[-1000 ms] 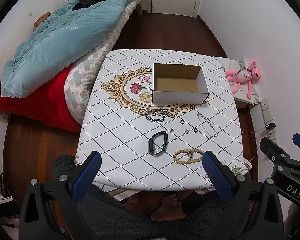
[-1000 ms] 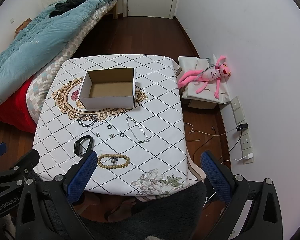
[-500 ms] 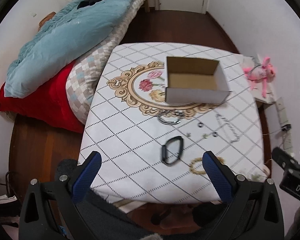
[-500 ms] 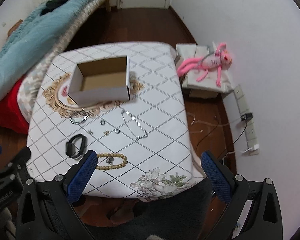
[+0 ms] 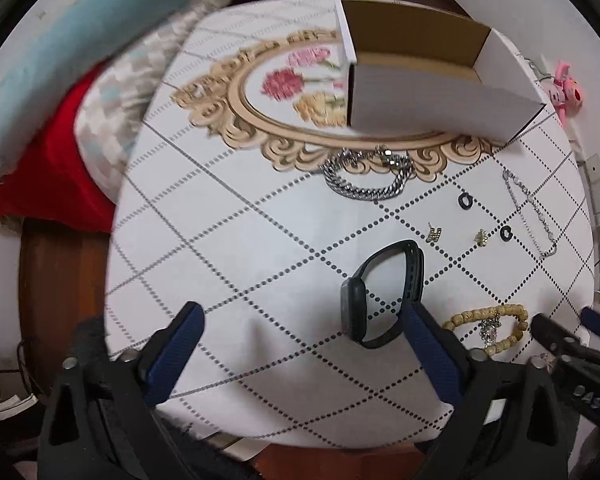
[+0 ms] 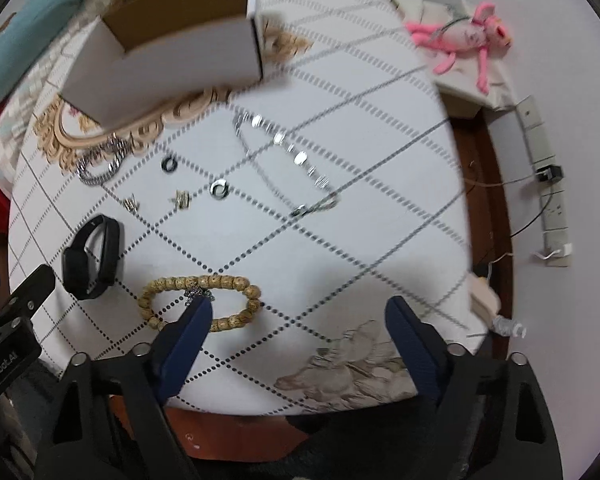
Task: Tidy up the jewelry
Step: 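Grasp the black watch band with the left tool while the right tool grasps the wooden bead bracelet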
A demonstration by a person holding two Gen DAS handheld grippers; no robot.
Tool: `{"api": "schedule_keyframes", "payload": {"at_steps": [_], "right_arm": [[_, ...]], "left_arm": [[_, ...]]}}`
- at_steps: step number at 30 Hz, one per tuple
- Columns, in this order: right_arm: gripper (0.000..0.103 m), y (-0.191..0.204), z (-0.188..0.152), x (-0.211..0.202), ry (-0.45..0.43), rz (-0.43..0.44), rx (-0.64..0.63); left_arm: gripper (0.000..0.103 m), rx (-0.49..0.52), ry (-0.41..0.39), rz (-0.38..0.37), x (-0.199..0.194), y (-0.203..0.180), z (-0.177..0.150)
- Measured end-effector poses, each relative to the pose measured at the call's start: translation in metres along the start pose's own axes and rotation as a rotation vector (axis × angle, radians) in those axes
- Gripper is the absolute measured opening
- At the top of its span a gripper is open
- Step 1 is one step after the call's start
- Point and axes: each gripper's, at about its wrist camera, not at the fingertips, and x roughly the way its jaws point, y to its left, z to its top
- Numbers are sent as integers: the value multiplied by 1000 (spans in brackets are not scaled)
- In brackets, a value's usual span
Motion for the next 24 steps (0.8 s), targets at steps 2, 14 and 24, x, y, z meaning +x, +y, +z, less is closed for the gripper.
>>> {"api": "schedule_keyframes", "payload": {"at_steps": [2,14,24], "right_arm": [[75,2,0,12,22,0,4],[54,7,-14,37,5,4,-2],[28,24,-27,19,-65,4,-20]], "left_arm": [[89,-2,7,-22,7,1,2],[36,82,24,-72,39,-8,11],[11,101,4,-66,34,-15,7]]}}
